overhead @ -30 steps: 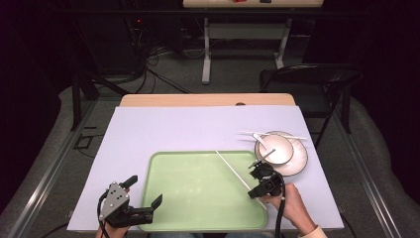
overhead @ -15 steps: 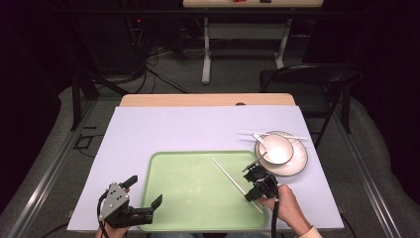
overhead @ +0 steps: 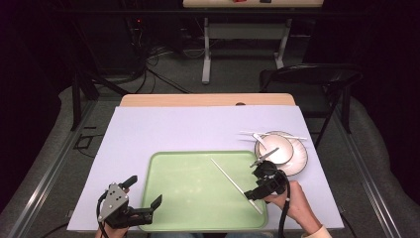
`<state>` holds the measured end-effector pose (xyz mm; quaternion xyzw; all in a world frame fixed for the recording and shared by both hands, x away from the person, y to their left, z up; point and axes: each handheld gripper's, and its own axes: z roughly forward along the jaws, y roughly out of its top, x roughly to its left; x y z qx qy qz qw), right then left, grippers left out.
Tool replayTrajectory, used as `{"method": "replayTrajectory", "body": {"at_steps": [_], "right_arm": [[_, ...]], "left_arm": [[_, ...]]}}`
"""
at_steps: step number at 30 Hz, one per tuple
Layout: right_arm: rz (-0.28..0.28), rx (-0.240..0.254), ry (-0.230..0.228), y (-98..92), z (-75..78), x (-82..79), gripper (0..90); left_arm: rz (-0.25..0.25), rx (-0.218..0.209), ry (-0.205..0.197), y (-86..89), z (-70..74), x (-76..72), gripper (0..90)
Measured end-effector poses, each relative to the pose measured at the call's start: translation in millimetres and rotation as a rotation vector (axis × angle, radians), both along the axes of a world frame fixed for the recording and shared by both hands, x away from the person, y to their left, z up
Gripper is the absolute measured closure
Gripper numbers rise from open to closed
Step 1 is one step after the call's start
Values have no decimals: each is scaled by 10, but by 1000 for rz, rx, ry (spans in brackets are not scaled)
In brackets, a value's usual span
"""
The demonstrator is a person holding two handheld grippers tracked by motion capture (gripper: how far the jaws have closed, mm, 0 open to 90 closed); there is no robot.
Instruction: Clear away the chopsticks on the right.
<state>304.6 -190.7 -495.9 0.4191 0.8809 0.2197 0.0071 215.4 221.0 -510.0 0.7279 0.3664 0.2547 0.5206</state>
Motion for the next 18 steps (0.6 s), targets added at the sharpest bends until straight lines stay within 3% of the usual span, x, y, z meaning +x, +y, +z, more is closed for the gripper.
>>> {"method": "replayTrajectory", "body": {"at_steps": [5,11,18], "right_arm": [[42,18,-80,-168,173,-35,162],[92,32,-205,-391,377,-29,60],[112,-7,-268,-509,512,27,0]], "left_arm": [[2,3,1,-6,0,0,3],[2,4,2,-6,0,1,3],[0,-1,1,-3,0,-1,3]]}}
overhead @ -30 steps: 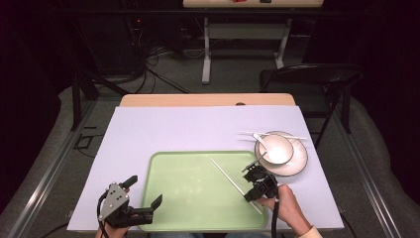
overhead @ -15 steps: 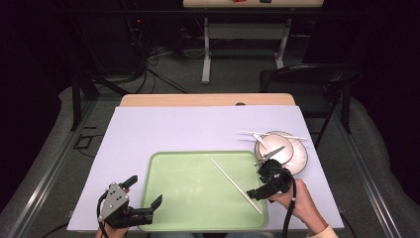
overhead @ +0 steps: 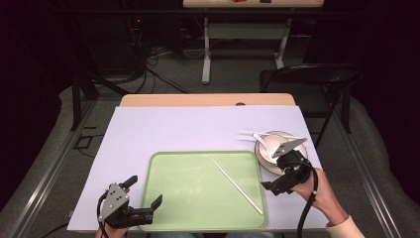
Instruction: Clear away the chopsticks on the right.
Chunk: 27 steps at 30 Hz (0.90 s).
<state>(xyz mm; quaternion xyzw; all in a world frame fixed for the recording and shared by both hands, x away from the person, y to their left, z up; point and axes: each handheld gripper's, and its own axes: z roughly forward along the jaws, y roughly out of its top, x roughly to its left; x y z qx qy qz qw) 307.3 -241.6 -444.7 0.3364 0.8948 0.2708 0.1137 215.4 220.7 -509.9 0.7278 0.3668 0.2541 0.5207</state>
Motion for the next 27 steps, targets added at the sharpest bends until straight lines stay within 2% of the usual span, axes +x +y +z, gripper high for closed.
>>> {"method": "replayTrajectory", "body": {"at_steps": [5,6,7,8,10,14,15,17,19,21,24,26,27], "right_arm": [[0,0,0,0,0,0,0],[-7,-26,-53,-215,182,122,0],[-7,-26,-53,-215,182,122,0],[0,-19,-57,-306,258,186,0],[7,-46,-72,-353,318,233,0],[19,-61,-88,-443,424,353,0],[7,-84,-90,-491,477,430,0],[16,-86,-96,-518,497,470,0],[21,-104,-87,-596,535,611,0],[18,-107,-80,-614,539,648,0],[-1,-138,-67,-699,575,833,0],[3,-145,-68,-716,586,874,0],[2,-152,-57,-749,596,962,0]], "left_arm": [[3,-2,-7,0,4,-3,3],[3,-2,-7,0,4,-3,3],[2,1,-4,-5,2,1,3],[-1,0,-3,-7,2,2,3],[-2,0,-3,-7,1,3,3],[-3,0,-2,-7,0,5,3],[-4,0,-1,-7,0,6,3],[-2,0,-1,-7,0,5,3],[-2,2,0,-7,-1,6,3],[-3,0,0,-8,-1,7,3],[-3,2,1,-8,-2,8,3],[-3,2,0,-8,-2,8,3],[-3,2,0,-8,-2,9,3]]}}
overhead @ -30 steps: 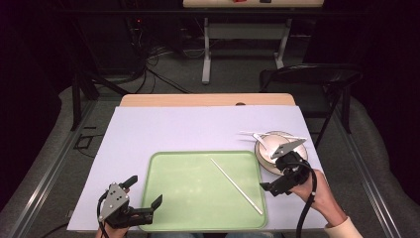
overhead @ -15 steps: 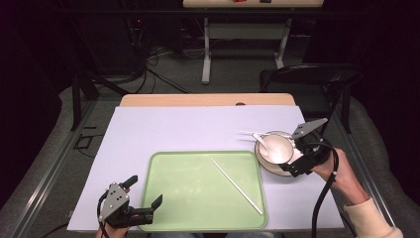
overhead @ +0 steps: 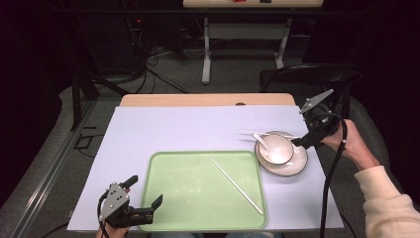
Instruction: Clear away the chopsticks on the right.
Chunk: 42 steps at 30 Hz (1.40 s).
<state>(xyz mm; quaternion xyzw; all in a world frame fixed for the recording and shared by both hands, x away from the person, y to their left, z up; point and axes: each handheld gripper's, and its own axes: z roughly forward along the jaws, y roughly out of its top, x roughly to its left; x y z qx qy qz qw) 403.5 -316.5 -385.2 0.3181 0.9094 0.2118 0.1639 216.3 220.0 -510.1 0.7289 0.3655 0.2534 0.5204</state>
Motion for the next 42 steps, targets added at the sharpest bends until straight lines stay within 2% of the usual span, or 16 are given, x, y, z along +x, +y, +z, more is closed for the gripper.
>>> {"method": "replayTrajectory", "body": {"at_steps": [10,11,13,19,23,25,26,27,30,31,32,33,35,38,40,42], "right_arm": [[-2,-50,50,-85,-63,355,0],[-16,-70,61,-93,-91,434,0],[-31,-70,74,-99,-117,501,0],[-46,-96,97,-114,-226,645,8],[-80,-120,112,-109,-341,758,142],[-71,-128,116,-112,-393,811,198],[-81,-136,119,-106,-423,827,257],[-81,-136,119,-106,-423,827,257],[-77,-141,133,-105,-499,880,341],[-94,-142,140,-90,-531,881,367],[-70,-154,155,-64,-622,891,431],[-70,-154,155,-64,-622,891,431],[-54,-186,160,-48,-709,910,483],[-41,-205,178,-40,-838,930,571],[-51,-190,188,-34,-897,920,614],[-28,-187,184,-38,-934,928,641]], "left_arm": [[0,1,0,2,-1,1,3],[0,2,1,2,-2,1,3],[-1,1,2,1,-2,1,3],[-2,1,2,3,-2,1,3],[-2,1,2,4,-1,0,3],[-2,0,2,4,-1,1,3],[-2,1,2,4,-1,1,2],[-2,0,2,5,-1,0,3],[-5,-2,2,8,-2,0,3],[-6,-2,3,8,-2,0,3],[-6,-2,3,7,-2,1,2],[-5,-1,3,6,-1,0,2],[-6,-3,3,7,-1,-1,3],[-7,-1,4,12,0,-2,3],[-6,-2,3,8,-3,0,3],[-6,-2,3,7,-3,1,3]]}}
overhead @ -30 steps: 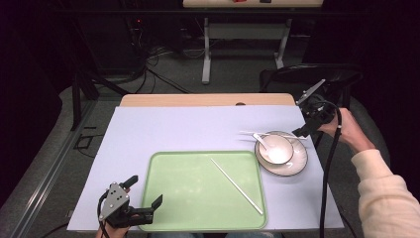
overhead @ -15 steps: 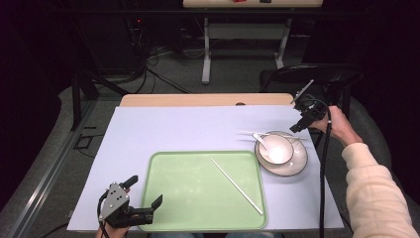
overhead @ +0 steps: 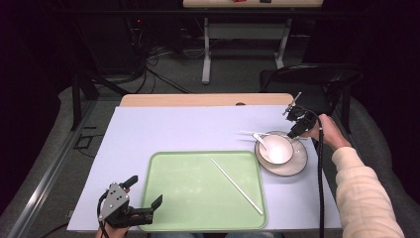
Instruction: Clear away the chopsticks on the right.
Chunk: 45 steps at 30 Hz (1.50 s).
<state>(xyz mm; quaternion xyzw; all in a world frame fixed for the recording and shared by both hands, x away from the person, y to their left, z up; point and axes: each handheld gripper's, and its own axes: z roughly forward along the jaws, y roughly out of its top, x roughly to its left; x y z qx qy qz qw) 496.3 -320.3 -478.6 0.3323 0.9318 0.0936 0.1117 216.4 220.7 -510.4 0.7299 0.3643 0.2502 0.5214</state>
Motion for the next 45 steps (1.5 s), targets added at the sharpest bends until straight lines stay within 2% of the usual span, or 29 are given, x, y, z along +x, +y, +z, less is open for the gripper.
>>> {"method": "replayTrajectory", "body": {"at_steps": [9,10,20,30,34,41,43,45], "right_arm": [[41,5,-6,26,-55,26,699],[29,6,7,33,-61,23,705],[43,-12,36,26,-156,16,744],[46,6,42,-13,-198,-16,782],[47,-2,56,-14,-190,-41,812],[11,23,44,-35,-197,-118,835],[-6,52,32,-54,-197,-151,837],[-49,76,26,-87,-187,-185,839]], "left_arm": [[0,0,0,1,0,-1,3],[0,0,0,1,0,-2,2],[-1,1,0,2,1,-2,3],[0,1,0,2,2,-3,2],[0,2,0,2,2,-3,3],[-1,1,-1,2,4,-6,3],[0,1,-1,2,4,-5,3],[1,-2,-1,1,4,-8,3]]}}
